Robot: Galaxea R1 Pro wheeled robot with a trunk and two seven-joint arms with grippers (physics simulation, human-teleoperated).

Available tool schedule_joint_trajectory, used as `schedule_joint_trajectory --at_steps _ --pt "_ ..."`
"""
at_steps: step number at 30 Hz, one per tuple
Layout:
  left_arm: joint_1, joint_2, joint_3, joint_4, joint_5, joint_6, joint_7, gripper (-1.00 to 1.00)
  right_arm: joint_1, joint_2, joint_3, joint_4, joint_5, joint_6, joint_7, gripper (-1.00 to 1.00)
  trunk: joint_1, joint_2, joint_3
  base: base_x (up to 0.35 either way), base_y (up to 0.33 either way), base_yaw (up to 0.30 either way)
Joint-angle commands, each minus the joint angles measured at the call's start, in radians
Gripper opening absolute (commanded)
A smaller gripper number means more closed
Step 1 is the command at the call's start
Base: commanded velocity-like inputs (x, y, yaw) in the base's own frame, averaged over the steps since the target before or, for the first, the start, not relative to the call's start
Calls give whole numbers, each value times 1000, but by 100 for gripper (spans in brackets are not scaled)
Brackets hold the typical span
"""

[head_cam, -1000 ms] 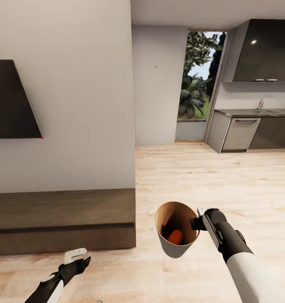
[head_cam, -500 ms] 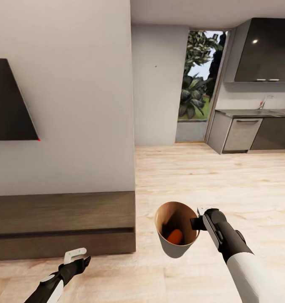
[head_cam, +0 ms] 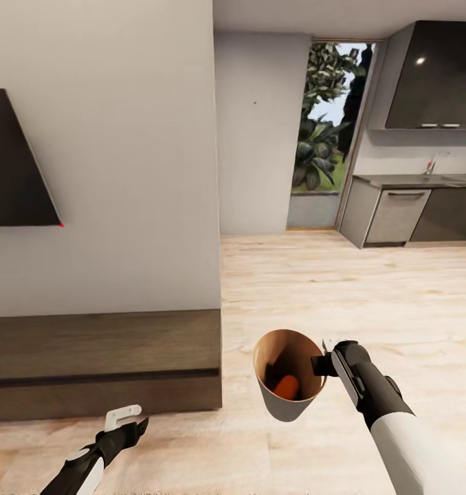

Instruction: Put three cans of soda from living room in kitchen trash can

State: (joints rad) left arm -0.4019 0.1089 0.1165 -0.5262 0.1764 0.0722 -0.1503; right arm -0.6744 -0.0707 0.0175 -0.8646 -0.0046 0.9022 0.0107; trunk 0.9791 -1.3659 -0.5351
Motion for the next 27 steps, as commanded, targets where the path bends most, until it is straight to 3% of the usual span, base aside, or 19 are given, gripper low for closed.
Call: schedule_joint_trajectory --at_steps 1,17,27 --pt "0 0 0 0 0 0 0 100 -1 0 -1 -1 -15 0 5 -100 0 0 -1 0 0 0" --pt "0 0 0 0 0 0 0 100 0 0 1 -1 -15 -1 5 -100 0 0 -27 0 0 0" --pt "0 0 0 0 0 0 0 100 -1 1 1 -1 -15 0 5 -100 38 -70 -74 0 0 0"
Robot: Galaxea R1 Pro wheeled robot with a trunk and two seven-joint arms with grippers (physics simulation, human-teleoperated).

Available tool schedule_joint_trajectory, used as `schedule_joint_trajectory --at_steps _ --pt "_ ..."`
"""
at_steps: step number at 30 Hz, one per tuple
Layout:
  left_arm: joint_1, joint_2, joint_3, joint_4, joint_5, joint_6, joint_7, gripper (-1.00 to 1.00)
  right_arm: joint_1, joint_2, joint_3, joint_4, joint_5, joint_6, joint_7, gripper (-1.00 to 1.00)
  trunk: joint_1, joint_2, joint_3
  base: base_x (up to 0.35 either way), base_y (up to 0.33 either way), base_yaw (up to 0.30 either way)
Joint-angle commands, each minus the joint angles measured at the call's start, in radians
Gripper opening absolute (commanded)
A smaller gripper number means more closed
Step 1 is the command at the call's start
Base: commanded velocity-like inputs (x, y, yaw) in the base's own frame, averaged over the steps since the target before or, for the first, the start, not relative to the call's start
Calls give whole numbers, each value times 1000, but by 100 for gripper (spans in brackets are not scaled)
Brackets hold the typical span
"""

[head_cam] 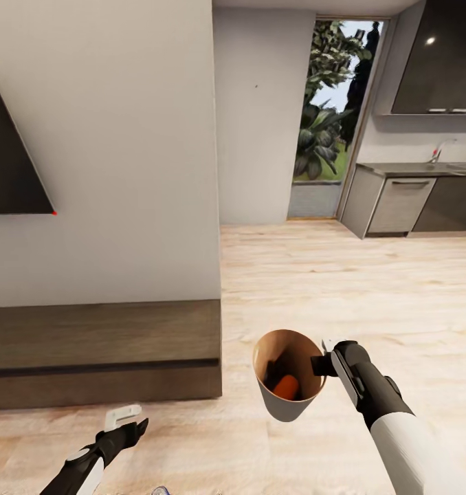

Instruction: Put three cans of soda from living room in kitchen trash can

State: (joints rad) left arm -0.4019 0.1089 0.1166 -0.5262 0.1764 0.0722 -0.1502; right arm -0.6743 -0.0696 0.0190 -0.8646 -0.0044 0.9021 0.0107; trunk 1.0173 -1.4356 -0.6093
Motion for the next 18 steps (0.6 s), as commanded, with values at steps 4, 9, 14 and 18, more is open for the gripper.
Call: schedule_joint_trajectory --at_steps 4,9,14,18 --pt "0 0 0 0 0 0 0 100 -1 0 -1 -1 -15 0 5 -100 15 -28 -19 0 0 0" --pt "0 0 0 0 0 0 0 100 0 1 -1 -1 -15 0 5 -100 35 -63 -43 0 0 0" --pt "0 0 0 0 0 0 0 100 0 0 -1 -1 -15 0 5 -100 54 -98 -66 0 0 0" --pt "0 0 0 0 0 0 0 100 -1 0 -1 -1 -15 0 5 -100 69 -126 -85 0 0 0"
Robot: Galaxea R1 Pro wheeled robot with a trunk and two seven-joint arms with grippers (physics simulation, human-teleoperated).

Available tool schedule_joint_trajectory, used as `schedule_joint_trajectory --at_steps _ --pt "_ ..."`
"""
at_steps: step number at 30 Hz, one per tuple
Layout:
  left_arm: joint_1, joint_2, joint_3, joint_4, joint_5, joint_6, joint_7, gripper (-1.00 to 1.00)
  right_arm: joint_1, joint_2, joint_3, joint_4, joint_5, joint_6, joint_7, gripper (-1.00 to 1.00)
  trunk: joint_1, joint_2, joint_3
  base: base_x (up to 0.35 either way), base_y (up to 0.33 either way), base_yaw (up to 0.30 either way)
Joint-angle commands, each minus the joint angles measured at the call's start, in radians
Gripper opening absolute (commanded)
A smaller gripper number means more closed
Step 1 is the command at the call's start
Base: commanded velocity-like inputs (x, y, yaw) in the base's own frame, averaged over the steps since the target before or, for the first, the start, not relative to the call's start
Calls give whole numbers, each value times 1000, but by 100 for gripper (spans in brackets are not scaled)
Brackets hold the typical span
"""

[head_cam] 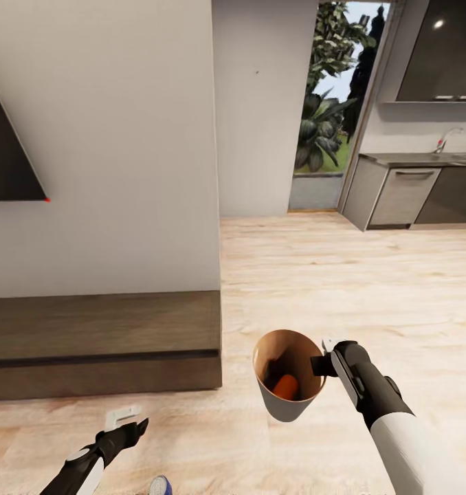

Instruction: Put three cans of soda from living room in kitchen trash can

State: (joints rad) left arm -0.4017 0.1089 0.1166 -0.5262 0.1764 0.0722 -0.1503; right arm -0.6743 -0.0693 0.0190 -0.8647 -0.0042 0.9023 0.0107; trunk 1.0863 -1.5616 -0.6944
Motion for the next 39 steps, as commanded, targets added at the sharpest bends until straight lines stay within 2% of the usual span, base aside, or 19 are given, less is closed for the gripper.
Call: schedule_joint_trajectory --at_steps 1,39 --pt "0 0 0 0 0 0 0 100 0 0 -1 0 -16 0 5 -100 4 -7 -5 0 0 0" --pt "0 0 0 2 0 0 0 100 0 0 -1 0 -16 0 5 -100 150 -273 -184 0 0 0"
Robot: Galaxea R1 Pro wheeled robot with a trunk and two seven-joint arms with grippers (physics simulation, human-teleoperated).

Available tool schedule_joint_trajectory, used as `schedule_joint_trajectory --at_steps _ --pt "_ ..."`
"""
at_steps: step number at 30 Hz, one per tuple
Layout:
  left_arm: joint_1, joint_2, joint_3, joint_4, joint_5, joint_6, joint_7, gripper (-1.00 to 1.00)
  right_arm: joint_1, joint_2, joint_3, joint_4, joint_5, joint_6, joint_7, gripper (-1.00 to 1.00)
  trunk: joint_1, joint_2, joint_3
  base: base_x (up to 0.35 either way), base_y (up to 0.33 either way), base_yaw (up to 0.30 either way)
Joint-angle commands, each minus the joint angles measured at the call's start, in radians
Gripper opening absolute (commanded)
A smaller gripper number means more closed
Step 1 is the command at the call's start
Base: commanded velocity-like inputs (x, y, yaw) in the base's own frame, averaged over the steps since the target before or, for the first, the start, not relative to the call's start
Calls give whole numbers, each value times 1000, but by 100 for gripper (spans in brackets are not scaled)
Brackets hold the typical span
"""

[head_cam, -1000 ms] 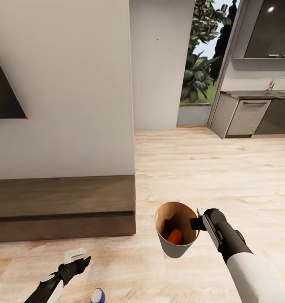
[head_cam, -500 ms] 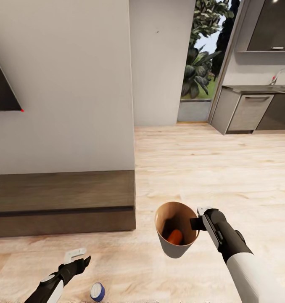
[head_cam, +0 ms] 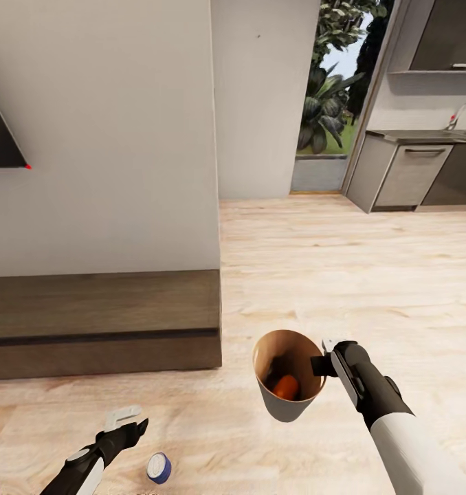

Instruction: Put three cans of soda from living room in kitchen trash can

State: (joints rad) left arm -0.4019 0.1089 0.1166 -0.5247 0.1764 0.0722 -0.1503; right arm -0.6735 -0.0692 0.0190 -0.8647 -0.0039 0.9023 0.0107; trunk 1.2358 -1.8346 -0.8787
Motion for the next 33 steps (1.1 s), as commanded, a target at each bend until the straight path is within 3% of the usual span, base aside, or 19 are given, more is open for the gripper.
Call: schedule_joint_trajectory --at_steps 1,10,21,33 --pt "0 0 0 0 0 0 0 100 0 0 -1 0 -16 0 5 -100 4 -7 -5 0 0 0" --pt "0 0 -1 0 0 0 0 100 -1 -1 -1 -2 -15 0 5 -100 4 -7 -11 10 0 0" --pt "0 0 -1 0 0 0 0 100 -6 -3 -2 -55 -14 1 5 -100 4 -7 -12 207 0 0" --pt "0 0 -1 -1 0 0 0 100 -6 -2 -2 -63 -14 1 5 -100 4 -7 -12 25 0 0"
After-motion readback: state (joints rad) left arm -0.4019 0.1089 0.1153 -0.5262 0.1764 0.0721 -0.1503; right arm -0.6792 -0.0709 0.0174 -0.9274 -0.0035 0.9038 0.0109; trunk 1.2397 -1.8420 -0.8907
